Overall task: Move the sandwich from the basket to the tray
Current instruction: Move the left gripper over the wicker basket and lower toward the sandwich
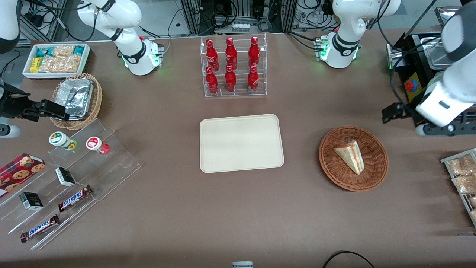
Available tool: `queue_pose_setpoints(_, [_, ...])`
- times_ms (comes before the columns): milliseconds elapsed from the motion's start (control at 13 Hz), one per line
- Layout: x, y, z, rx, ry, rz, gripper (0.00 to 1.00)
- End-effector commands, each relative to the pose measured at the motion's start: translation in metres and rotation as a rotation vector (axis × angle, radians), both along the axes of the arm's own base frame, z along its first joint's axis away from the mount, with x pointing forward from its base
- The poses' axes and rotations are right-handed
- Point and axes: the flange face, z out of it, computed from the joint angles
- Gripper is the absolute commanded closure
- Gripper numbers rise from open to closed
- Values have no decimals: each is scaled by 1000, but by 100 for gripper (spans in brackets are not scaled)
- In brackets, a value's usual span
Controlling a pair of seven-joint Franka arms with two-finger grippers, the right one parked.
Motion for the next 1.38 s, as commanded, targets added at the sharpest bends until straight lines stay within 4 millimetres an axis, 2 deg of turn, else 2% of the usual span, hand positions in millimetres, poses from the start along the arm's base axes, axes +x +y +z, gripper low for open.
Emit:
queue_pose_setpoints(0, [-6, -11, -42, 10, -24, 64, 0])
queue_pose_setpoints(231, [-2, -16, -86, 2, -59, 239, 0])
queue_pose_setpoints(308, [-3, -28, -102, 5, -57, 264, 0])
queue_pose_setpoints(538, [-13, -30, -143, 2, -83, 380, 0])
queue_pose_setpoints(846, [-27, -23, -184, -10, -130, 404, 0])
queue_pose_setpoints(1308, [-16, -23, -238, -15, -136, 436, 0])
